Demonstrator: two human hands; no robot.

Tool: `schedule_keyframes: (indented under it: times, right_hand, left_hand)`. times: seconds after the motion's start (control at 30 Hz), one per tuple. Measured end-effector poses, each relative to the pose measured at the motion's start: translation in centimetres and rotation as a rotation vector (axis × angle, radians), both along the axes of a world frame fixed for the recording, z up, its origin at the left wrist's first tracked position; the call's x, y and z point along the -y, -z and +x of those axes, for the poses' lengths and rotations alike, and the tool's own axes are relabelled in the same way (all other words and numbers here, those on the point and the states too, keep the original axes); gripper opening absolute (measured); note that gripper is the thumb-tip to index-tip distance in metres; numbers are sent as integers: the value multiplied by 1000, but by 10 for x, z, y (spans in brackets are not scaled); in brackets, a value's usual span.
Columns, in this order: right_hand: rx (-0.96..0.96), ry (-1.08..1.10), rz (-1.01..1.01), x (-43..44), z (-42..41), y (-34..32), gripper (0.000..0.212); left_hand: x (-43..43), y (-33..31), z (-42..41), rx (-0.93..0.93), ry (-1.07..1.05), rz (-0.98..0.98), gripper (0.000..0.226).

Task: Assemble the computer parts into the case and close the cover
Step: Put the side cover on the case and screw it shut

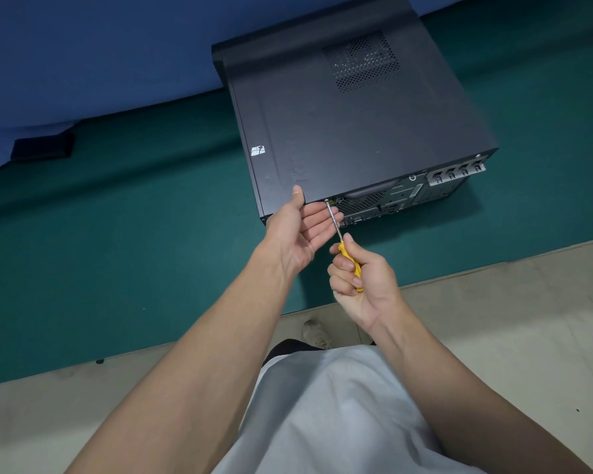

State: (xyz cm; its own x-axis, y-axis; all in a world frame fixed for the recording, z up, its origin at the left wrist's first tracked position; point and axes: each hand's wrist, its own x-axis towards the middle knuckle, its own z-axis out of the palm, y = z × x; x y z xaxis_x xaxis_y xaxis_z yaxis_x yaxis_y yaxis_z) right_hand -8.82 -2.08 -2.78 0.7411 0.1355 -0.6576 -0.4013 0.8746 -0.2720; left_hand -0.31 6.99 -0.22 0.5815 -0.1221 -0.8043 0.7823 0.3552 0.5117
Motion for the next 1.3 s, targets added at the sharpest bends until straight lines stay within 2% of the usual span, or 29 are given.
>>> schedule_keyframes:
  times: [0.13,0.2,0.23,0.27,0.37,0.4,0.43,0.5,0.57,0.67,0.83,1.07,1.13,1.2,1.27,1.3]
  right_hand:
    - [-44,60,273,3,-1,2,23]
    - [-53,37,209,5,-1,1,25]
    - [-56,7,50,4,0,-1,27]
    - [-59,-47,-235,2,0,-3,29]
    - [21,-326,-1413,-10,-6,-6,38]
    - [77,-378,-1672,-15,-8,-6,39]
    - [120,-392,-1822,-18,-8,-5,38]
    - [149,-351,-1889,-20,-5,-3,32]
    - [147,-279,-1738,-18,-2,-2,28]
    - [112,-251,-1498,-12,4,0,35]
    - [27,-49,-649,-9,5,-4,32]
    - [-18,30,184,-1,5,-2,24]
    - [-9,65,302,-3,5,-1,19]
    - [2,64,337,-2,5,1,19]
    - [16,-5,286,3,4,1,23]
    - [32,-71,199,8,4,-1,25]
  left_hand:
    - [0,-2,0,3,6,13,50]
    - [1,-3,0,1,6,12,50]
    - [1,-3,0,2,4,7,50]
    - [1,-4,0,3,-1,6,50]
    - [2,-4,0,10,-4,20,50]
    - [2,-4,0,10,-4,24,50]
    - [3,-4,0,9,-5,24,51]
    - [3,-4,0,9,-6,16,51]
    - [3,-4,0,8,-6,12,51]
    - [3,-3,0,13,-13,9,50]
    - [2,-2,-1,12,-22,-3,50]
    - [3,-2,-1,8,-24,23,49]
    - [2,-2,-1,9,-23,34,50]
    - [2,-3,0,4,-31,37,49]
    - [3,-5,-2,3,-51,65,49]
    - [5,-5,-2,7,-61,110,49]
